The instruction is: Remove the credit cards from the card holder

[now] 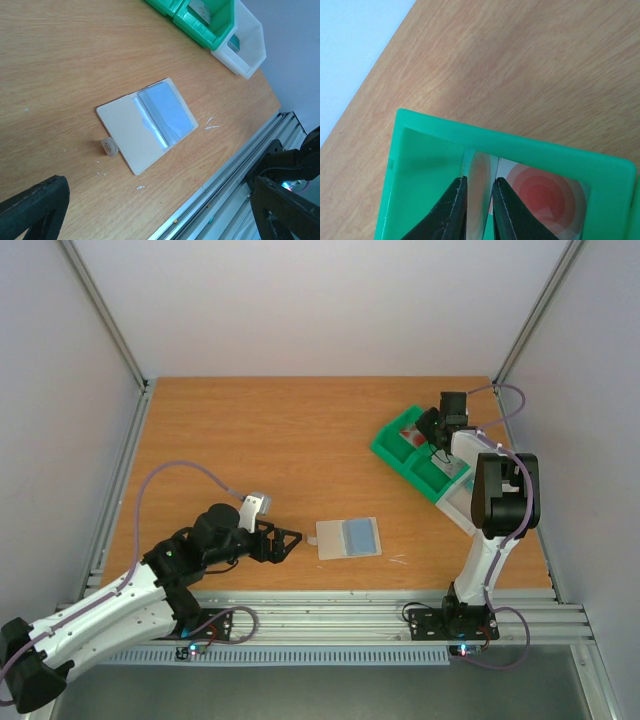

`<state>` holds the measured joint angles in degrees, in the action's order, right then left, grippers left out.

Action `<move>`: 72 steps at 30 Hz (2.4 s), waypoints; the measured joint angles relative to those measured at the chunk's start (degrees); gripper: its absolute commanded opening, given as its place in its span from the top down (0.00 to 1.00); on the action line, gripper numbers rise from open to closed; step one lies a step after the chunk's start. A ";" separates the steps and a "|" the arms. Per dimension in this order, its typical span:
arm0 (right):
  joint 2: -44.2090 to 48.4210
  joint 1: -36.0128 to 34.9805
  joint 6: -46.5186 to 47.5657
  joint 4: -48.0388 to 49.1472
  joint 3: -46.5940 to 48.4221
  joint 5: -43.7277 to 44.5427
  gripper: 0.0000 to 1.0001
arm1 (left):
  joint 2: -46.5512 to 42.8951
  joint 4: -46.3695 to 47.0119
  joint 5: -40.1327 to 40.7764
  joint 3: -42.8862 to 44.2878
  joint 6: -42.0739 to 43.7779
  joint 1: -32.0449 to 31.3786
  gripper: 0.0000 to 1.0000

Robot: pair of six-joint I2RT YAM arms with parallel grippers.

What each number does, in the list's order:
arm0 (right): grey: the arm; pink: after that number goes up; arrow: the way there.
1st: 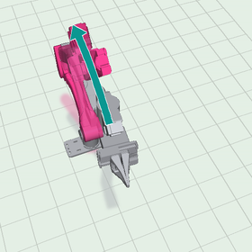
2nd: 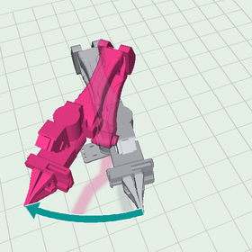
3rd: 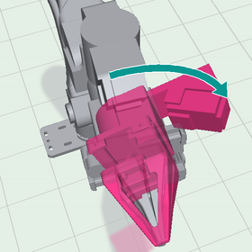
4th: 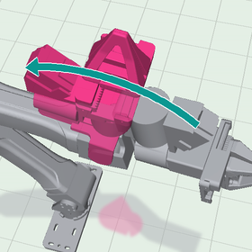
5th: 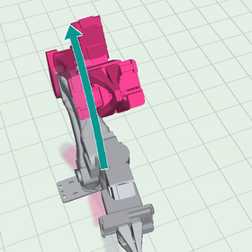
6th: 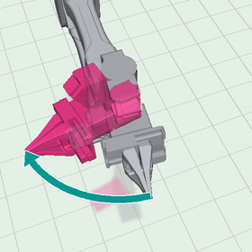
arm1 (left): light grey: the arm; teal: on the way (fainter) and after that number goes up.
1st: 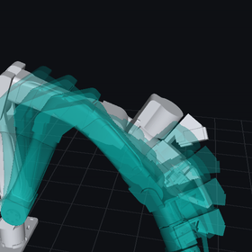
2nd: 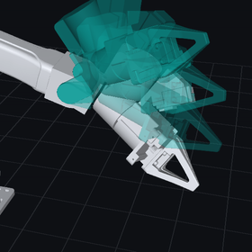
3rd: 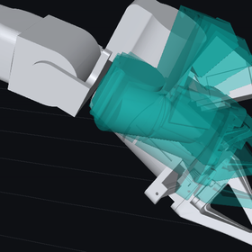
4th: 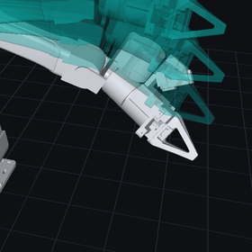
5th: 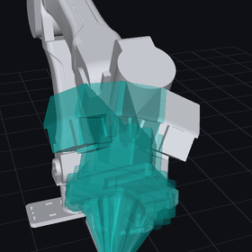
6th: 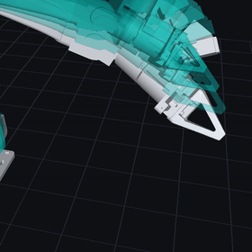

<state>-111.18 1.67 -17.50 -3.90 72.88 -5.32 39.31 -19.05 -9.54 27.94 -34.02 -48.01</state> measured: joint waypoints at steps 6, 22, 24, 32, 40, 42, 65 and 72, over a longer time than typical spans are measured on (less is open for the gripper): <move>0.02 0.00 0.50 -1.64 0.85 0.76 0.78 | -0.70 -0.02 0.00 0.00 -0.04 0.00 0.01; 3.23 0.00 1.36 -12.59 3.32 3.06 0.65 | -0.68 -0.90 1.09 0.00 -0.76 0.00 0.01; 3.85 -0.02 1.62 -13.86 3.50 3.02 0.63 | -0.61 -1.38 1.68 0.11 -1.09 0.00 0.01; 9.35 -0.66 3.85 -21.09 2.62 0.22 0.53 | 0.92 -8.09 9.44 3.98 -1.79 0.00 0.01; 20.17 -7.58 8.66 -27.96 -0.92 -5.66 0.20 | 1.84 -15.61 19.41 10.49 -3.26 0.00 0.01; 23.28 -9.35 9.88 -30.23 -1.49 -6.78 0.10 | 1.79 -17.20 21.05 12.31 -3.30 0.02 0.01; 50.90 -24.76 13.97 -43.12 -11.13 -12.26 0.01 | 1.57 -23.54 24.30 23.26 -1.22 0.02 0.01; 57.83 -24.85 14.32 -43.47 -14.10 -14.16 0.02 | -0.20 -22.75 23.87 19.67 -1.38 0.02 0.01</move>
<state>-53.34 -23.18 -3.18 -47.37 58.78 -19.49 39.11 -41.80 14.33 47.62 -35.40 -47.99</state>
